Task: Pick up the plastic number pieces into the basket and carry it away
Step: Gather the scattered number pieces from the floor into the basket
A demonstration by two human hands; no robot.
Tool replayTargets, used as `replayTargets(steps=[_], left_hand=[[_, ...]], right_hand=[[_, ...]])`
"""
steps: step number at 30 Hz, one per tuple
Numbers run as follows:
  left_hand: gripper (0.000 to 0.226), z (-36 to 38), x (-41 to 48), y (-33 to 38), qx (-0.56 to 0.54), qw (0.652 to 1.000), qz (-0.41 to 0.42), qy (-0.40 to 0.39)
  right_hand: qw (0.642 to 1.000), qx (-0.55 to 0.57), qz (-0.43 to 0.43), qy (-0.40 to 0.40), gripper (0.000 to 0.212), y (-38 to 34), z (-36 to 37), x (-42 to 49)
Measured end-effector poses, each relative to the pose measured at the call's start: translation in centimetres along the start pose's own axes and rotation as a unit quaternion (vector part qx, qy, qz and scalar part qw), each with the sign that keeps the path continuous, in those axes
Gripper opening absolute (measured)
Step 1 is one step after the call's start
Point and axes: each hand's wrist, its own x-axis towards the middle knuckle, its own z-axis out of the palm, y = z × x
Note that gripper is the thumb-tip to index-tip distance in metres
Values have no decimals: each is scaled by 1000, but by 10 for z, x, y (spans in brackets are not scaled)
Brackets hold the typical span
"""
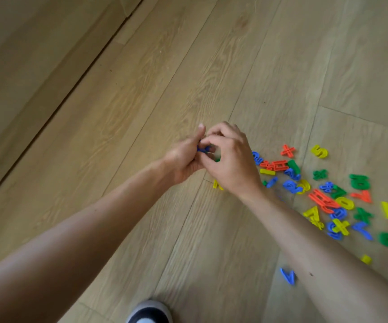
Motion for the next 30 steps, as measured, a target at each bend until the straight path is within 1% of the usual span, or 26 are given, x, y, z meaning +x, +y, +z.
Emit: replayTargets(steps=[2,3,4,5,6,7,8,9,10,11,12,14,18,21,23,25,27,30], left_hand=[[37,-6,4,-1,91,991,82,45],[39,-14,8,-1,181,972,137,61],[41,-22,10,0,295,932,194,77],[42,-31,12,0,412,873,246,84],[43,-38,14,1,516,806,278,81],[41,-44,15,0,593,746,293,73],[37,-47,16,-1,646,701,296,66],[36,-48,17,-3,686,667,283,68],[41,-47,18,-5,721,636,265,77],[47,-47,20,-7,748,610,248,86],[52,-46,22,-8,765,592,236,91],[48,-45,24,-10,778,579,225,92],[28,-46,26,-15,779,564,264,73],[30,-46,26,-15,750,581,309,68],[28,-41,29,-10,730,583,350,65],[23,-34,36,-2,725,576,374,54],[19,-26,45,4,737,566,368,38],[20,-17,57,10,772,533,345,32]], right_hand=[[999,34,28,26,19,7,-9,-2],[998,32,48,28,20,13,-13,-3],[997,13,71,17,21,19,-17,-5],[996,-15,91,-7,23,24,-19,-7],[993,-46,103,-40,25,28,-19,-9],[989,-75,107,-74,27,30,-19,-10],[984,-99,105,-106,30,29,-18,-11],[978,-122,100,-134,33,27,-16,-12],[973,-144,95,-156,35,24,-13,-14],[967,-168,95,-168,38,21,-10,-15],[962,-192,98,-169,40,18,-7,-17],[954,-233,102,-157,40,14,0,-23],[943,-286,91,-143,35,9,7,-32],[937,-308,100,-130,33,9,8,-35],[936,-311,107,-127,32,8,8,-37],[934,-316,109,-129,31,7,9,-38],[934,-316,109,-125,32,7,9,-39],[937,-307,111,-121,29,9,10,-39]])
